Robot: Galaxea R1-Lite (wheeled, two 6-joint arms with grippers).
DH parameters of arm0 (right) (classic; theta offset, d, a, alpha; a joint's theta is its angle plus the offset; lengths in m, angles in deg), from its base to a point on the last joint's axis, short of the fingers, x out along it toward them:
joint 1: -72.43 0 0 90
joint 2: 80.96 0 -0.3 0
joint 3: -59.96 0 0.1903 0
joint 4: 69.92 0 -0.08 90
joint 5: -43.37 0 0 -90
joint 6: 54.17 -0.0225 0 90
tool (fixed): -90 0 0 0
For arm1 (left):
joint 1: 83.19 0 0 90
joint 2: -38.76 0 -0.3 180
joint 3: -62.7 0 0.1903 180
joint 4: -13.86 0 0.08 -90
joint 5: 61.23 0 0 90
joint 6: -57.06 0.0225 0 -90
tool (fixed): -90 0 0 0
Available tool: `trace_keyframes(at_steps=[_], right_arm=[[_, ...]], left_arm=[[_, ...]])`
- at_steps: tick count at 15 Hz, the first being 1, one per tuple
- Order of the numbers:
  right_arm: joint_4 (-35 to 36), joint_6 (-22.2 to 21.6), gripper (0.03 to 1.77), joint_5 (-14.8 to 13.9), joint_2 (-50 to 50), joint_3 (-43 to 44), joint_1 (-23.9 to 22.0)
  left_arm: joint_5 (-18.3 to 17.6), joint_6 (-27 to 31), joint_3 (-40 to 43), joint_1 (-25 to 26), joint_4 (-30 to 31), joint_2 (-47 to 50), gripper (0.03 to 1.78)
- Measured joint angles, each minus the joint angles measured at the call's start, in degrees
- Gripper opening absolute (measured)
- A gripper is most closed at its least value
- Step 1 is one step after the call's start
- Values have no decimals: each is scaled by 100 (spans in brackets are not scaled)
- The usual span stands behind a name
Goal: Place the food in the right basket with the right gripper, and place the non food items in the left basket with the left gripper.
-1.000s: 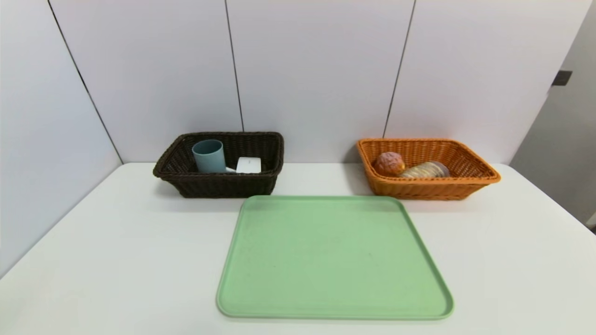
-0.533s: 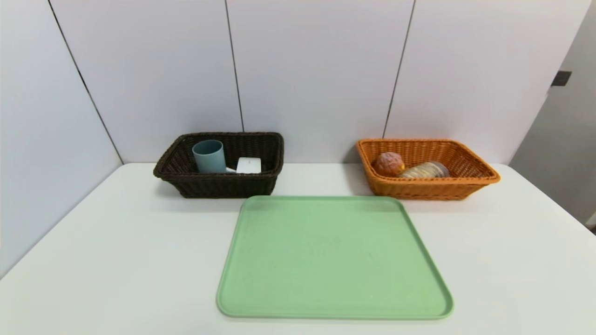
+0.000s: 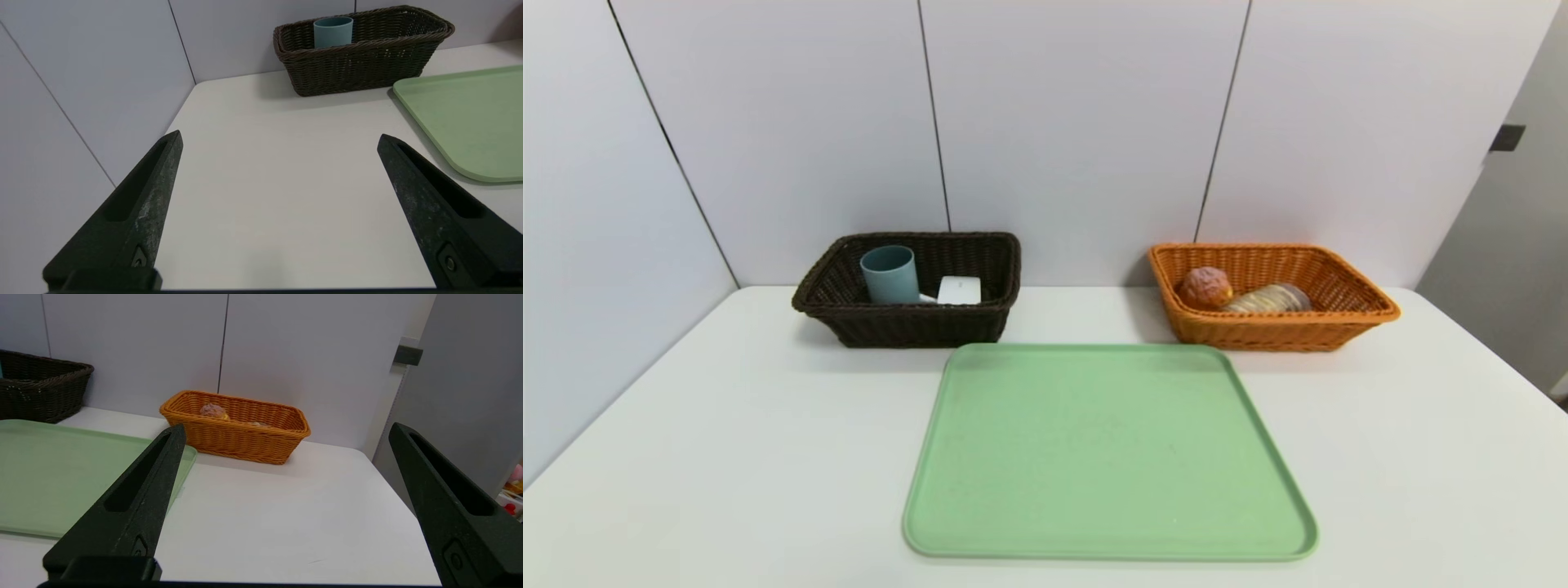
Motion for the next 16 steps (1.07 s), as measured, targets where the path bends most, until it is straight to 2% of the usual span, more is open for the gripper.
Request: trace_keyframes(at_steps=[2, 3, 4, 5, 8, 9, 11, 13, 16], right_arm=[[327, 34, 171, -66, 0, -312, 0], [112, 30, 171, -111, 0, -367, 0], [-263, 4, 171, -191, 0, -400, 0], [-612, -62, 171, -221, 0, -411, 0], [-1530, -360, 171, 23, -2, -419, 0], [-1635, -424, 171, 45, -2, -419, 0], [-1618, -622, 171, 20, -2, -422, 0], [-1603, -967, 171, -49, -2, -422, 0], [-1601, -1075, 171, -87, -2, -424, 0]], left_arm=[[-38, 91, 833, 2, 1202, 13, 169], [-52, 88, 1053, 0, 1632, 18, 169], [-82, 35, 1158, 0, 1710, 21, 169], [-151, -69, 1207, 2, 1530, 22, 169], [-228, -560, 1254, 0, 541, 22, 169], [-228, -747, 1259, 2, 395, 22, 169], [-190, -1080, 1259, 5, 386, 22, 169], [-167, -1126, 1262, 5, 393, 22, 169], [-145, -1153, 1262, 7, 393, 22, 169]])
